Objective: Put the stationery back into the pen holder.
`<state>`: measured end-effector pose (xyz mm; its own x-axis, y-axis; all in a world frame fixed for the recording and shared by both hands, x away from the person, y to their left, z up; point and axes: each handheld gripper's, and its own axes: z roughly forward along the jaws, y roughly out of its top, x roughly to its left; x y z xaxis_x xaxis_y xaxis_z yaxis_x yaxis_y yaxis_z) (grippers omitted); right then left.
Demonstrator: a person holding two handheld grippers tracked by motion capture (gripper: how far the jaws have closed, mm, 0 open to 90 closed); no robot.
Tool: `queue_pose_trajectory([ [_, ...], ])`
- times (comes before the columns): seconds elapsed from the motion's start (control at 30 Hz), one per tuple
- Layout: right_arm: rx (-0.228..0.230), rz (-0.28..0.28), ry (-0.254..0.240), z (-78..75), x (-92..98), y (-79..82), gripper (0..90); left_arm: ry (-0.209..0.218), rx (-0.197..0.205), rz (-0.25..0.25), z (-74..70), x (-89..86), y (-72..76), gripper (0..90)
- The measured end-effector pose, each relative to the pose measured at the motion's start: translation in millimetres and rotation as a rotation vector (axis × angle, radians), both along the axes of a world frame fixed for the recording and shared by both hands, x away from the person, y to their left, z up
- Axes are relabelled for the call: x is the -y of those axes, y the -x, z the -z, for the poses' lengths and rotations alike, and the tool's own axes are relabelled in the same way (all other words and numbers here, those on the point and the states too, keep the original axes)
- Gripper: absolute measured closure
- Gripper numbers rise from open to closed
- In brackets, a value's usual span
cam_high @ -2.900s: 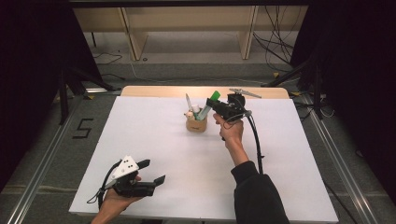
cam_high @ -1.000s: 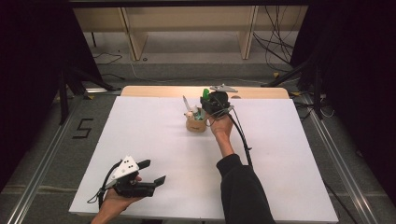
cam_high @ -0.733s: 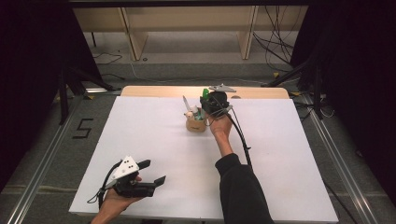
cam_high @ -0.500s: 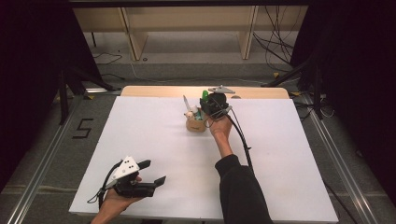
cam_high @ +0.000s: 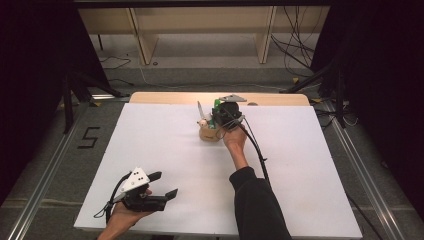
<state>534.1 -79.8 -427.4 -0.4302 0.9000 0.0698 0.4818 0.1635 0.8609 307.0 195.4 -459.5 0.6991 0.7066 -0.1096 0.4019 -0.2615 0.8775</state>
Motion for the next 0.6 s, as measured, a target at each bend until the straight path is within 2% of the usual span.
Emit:
queue_pose_trajectory([
  [0.07,-0.022,-0.002,0.01,5.6,-0.8,-1.0,75.5,0.0,0.002,0.001,-0.2,0.1,0.2,16.4],
  [0.2,-0.055,0.0,-0.053,3.9,0.8,-2.5,70.6,-0.001,-0.001,0.002,0.2,0.6,-0.1,16.4],
  [0.27,-0.051,-0.011,-0.076,-0.6,4.1,-2.3,60.5,-0.001,-0.002,0.003,0.4,0.8,-0.1,16.4],
  [0.37,-0.042,-0.019,-0.122,-9.2,11.7,-0.2,55.4,-0.002,-0.003,0.003,0.3,0.5,-0.2,16.4],
  [0.6,-0.031,-0.045,-0.153,-26.1,27.0,9.3,47.6,-0.003,-0.002,-0.002,0.4,0.6,-0.3,16.3],
])
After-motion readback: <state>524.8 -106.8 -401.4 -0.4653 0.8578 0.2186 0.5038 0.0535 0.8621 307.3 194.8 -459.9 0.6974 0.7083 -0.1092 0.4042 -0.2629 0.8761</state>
